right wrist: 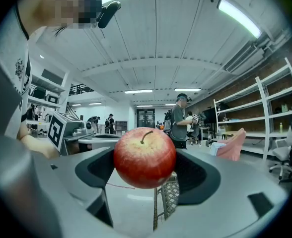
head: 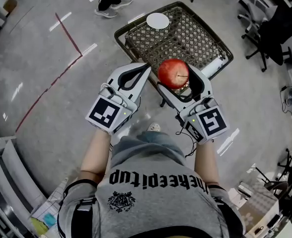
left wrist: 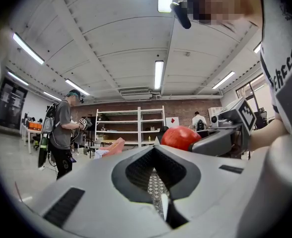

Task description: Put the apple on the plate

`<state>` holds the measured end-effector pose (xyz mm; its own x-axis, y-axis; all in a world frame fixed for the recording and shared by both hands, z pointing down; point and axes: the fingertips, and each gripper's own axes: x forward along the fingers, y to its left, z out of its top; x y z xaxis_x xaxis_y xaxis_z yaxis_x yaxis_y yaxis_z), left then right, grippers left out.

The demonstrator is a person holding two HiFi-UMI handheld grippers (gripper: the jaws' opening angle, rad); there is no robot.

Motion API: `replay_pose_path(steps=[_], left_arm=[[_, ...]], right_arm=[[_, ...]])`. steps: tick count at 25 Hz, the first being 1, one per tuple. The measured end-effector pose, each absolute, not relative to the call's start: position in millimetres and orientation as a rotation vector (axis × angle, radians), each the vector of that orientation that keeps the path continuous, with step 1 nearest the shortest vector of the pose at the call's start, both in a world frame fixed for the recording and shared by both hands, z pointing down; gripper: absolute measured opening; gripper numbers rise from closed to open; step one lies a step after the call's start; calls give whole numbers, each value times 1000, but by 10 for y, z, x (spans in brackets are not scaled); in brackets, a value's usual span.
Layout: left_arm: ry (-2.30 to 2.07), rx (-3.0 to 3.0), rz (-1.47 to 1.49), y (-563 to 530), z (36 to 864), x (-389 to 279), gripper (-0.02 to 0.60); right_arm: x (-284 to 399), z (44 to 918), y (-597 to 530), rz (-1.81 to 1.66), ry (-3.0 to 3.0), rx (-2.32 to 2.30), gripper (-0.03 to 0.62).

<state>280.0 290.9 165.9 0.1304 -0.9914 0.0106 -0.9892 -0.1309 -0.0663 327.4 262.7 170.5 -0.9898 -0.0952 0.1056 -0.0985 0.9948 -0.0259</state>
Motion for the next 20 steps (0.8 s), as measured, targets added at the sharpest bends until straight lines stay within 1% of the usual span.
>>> replay_pose_path(steps=[8, 12, 16, 20], left_arm=[[2130, -2338, -160, 2697, 1747, 2773, 17], [2098, -2289, -139, 2647, 1678, 2581, 17], [2097, -2367, -158, 2626, 1747, 2361, 17], [2006, -2373, -125, 2518, 1695, 2055, 17]], right_arm=[[3118, 1732, 2359, 93, -3050, 57, 391], [2977, 1716, 2327, 94, -3051, 58, 391], [2757, 1723, 2311, 89, -3049, 112, 391], [2501, 1736, 2256, 90, -3044, 189, 391]])
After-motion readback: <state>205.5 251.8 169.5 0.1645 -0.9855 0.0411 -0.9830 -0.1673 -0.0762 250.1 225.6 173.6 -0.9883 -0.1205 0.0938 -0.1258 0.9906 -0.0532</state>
